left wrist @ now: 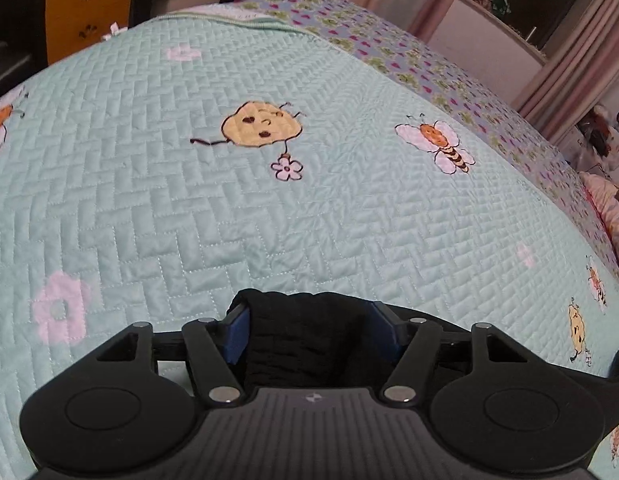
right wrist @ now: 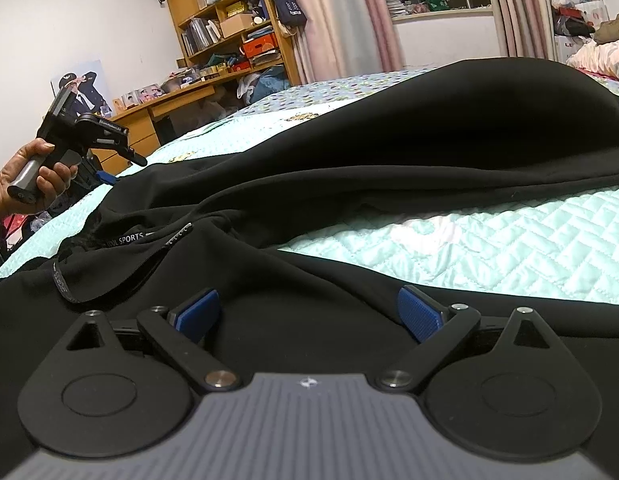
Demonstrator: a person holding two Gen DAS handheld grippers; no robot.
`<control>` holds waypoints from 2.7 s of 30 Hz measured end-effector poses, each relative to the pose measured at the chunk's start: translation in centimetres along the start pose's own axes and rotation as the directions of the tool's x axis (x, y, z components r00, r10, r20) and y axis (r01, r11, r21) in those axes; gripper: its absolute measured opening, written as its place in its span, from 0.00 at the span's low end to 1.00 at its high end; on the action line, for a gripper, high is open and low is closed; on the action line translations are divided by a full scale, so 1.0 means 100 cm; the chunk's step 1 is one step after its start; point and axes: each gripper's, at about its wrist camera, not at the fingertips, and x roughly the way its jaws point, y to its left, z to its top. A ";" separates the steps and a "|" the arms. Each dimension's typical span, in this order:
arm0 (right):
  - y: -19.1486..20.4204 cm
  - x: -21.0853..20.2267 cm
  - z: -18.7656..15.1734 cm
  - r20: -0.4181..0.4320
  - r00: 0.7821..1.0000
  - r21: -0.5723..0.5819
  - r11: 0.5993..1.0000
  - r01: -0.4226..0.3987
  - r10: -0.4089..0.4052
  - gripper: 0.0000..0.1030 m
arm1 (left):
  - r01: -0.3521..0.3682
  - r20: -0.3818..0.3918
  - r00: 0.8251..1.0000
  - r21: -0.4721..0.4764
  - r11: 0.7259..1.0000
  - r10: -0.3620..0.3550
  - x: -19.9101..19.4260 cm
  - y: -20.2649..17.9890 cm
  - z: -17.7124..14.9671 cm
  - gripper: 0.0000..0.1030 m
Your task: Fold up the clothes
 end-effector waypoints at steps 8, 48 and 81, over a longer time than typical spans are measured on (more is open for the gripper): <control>-0.001 0.000 0.000 0.004 1.000 0.012 1.000 -0.007 0.007 0.94 | 0.035 -0.046 0.998 0.043 0.998 -0.033 -0.009 -0.002 -0.009 0.57; 0.000 -0.003 -0.001 0.007 1.000 0.025 1.000 -0.007 0.007 0.94 | -0.039 0.124 0.989 -0.275 0.961 0.076 0.017 0.032 -0.010 0.16; -0.006 -0.006 -0.004 0.041 0.998 0.085 0.995 -0.048 0.045 0.94 | 0.179 -0.064 0.982 0.058 0.982 -0.176 0.017 -0.104 -0.016 0.22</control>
